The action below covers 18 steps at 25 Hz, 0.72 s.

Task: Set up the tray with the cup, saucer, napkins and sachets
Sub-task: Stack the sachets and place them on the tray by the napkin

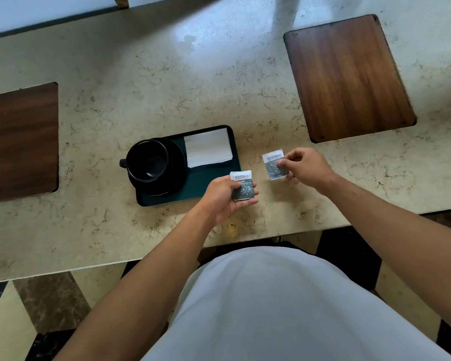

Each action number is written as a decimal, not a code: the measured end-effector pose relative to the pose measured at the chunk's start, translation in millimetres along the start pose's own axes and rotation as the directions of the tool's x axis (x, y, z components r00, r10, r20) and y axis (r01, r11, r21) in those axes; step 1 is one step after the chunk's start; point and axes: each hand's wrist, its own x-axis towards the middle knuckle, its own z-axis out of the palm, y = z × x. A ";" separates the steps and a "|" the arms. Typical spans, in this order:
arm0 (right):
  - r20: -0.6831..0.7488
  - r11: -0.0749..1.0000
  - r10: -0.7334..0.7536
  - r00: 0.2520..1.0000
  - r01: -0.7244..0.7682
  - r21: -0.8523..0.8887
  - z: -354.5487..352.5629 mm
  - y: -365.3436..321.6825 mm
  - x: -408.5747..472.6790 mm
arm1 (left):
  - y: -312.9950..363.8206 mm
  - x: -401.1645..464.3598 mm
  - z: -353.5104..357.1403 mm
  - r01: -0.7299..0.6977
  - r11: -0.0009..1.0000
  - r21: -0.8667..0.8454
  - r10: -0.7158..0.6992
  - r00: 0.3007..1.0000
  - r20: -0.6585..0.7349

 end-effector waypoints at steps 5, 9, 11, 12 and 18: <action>0.205 0.972 -0.022 0.978 -0.028 0.234 30.3 -22.7 -28.9 | -1.3 -1.8 -2.4 -0.003 1.000 -0.012 0.003 1.000 -0.001; 0.201 0.982 0.001 0.979 -0.039 0.184 59.5 -25.8 -39.4 | -1.1 -4.6 -6.9 -0.018 0.998 -0.057 0.017 1.000 -0.012; 0.166 0.992 -0.007 0.986 -0.014 0.126 67.7 -27.1 -40.6 | -0.2 -7.1 -11.1 -0.013 0.994 -0.109 0.011 1.000 -0.021; 0.157 0.995 -0.018 0.987 0.002 0.104 71.2 -29.0 -41.1 | -0.1 -8.4 -13.6 -0.008 0.990 -0.141 0.004 1.000 -0.030; 0.181 0.997 -0.074 0.981 0.073 0.009 94.4 -46.5 -47.0 | -1.2 -16.1 -32.8 -0.048 0.986 -0.161 0.039 0.998 -0.056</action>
